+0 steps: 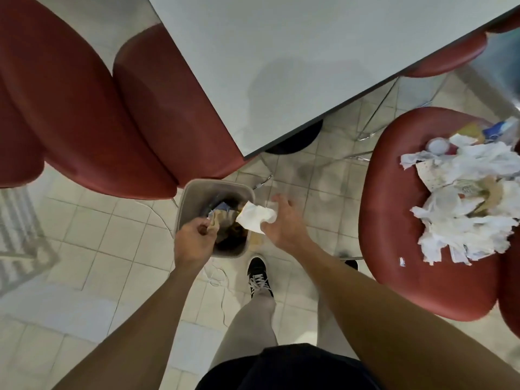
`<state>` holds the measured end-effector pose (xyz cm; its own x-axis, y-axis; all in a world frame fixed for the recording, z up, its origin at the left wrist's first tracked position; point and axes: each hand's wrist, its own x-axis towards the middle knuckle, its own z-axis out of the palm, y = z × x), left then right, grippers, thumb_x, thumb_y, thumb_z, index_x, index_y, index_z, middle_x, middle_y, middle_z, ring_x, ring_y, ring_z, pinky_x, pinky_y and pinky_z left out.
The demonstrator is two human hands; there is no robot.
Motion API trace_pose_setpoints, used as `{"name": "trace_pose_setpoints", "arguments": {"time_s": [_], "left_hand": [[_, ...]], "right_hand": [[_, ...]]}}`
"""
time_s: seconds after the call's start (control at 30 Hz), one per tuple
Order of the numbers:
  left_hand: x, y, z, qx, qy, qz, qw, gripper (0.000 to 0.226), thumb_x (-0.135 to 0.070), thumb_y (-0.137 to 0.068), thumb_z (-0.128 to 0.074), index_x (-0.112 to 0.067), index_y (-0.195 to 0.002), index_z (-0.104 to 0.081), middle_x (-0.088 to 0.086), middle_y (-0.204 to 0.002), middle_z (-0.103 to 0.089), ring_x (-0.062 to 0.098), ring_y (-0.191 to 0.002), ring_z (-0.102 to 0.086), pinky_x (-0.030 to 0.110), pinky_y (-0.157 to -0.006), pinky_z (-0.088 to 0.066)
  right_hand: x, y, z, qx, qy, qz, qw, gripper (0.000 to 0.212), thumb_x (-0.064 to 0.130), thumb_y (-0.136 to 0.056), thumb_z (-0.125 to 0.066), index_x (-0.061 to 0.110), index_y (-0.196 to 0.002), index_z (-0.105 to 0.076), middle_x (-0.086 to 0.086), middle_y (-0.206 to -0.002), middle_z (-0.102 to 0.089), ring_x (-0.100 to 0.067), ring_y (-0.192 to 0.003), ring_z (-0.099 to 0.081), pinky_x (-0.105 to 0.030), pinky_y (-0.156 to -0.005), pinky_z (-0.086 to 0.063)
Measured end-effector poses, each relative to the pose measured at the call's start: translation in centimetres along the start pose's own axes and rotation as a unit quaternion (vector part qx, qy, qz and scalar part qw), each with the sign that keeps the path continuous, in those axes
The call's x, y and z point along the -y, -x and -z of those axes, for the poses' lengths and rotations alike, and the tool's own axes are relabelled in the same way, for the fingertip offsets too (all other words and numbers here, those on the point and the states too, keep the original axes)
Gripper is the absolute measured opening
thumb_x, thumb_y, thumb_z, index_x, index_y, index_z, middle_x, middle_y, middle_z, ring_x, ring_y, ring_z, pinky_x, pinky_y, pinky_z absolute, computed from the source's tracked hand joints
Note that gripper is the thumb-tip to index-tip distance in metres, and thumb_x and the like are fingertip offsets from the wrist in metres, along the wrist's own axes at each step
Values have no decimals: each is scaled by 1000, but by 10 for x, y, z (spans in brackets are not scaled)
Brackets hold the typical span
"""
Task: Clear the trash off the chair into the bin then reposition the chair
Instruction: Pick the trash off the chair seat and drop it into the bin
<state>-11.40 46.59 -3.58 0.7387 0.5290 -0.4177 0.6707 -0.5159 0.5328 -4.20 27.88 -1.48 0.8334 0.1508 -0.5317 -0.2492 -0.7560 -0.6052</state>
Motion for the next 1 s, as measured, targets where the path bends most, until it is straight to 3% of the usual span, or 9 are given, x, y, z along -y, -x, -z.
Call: {"name": "trace_pose_setpoints", "arguments": {"time_s": [0.13, 0.3, 0.43, 0.63, 0.73, 1.0], "left_hand": [[6, -5, 3, -18, 34, 13, 999, 5, -28, -82, -69, -24, -85, -68, -3, -81, -70, 18, -79, -66, 29, -76, -53], [5, -3, -1, -26, 47, -7, 999, 17, -27, -87, -66, -19, -101, -69, -1, -97, -69, 16, -89, -64, 33, -86, -53], [-1, -2, -14, 0, 40, -14, 999, 14, -28, -85, -67, -24, -99, -68, 0, -98, -68, 14, -90, -64, 34, -87, -53], [-48, 10, -50, 28, 17, -30, 999, 12, -27, -89, -64, -20, -97, -69, -3, -95, -68, 13, -87, -61, 25, -85, -43], [-82, 19, -78, 74, 24, -67, 995, 14, -23, -90, -61, -16, -100, -69, 0, -94, -67, 16, -91, -61, 29, -86, -47], [-177, 54, -177, 196, -12, -153, 969, 9, -29, -87, -66, -30, -96, -64, -6, -94, -65, 13, -90, -61, 26, -78, -46]], "right_hand": [[14, -2, -14, 40, -34, 32, 998, 72, 26, -81, -72, 21, -142, -33, -10, -133, -43, -25, -118, -47, -23, -86, -34], [9, 4, -18, 93, -47, 31, 994, 79, 26, -81, -74, 25, -145, -28, -10, -139, -36, -27, -121, -47, -28, -98, -38], [-12, 8, -4, 88, -48, 28, 995, 72, 21, -81, -72, 22, -142, -34, -6, -125, -42, -27, -116, -49, -30, -95, -40], [-62, 6, 36, 56, -33, -48, 997, 74, 24, -85, -69, 25, -145, -26, -13, -138, -38, -29, -114, -54, -34, -94, -48], [-103, 10, 69, 31, -48, -87, 995, 75, 26, -85, -70, 25, -145, -26, -12, -138, -36, -28, -112, -55, -34, -94, -48], [-230, 27, 162, -88, -102, -200, 971, 78, 27, -80, -72, 19, -144, -29, -16, -134, -39, -31, -113, -53, -31, -92, -43]]}}
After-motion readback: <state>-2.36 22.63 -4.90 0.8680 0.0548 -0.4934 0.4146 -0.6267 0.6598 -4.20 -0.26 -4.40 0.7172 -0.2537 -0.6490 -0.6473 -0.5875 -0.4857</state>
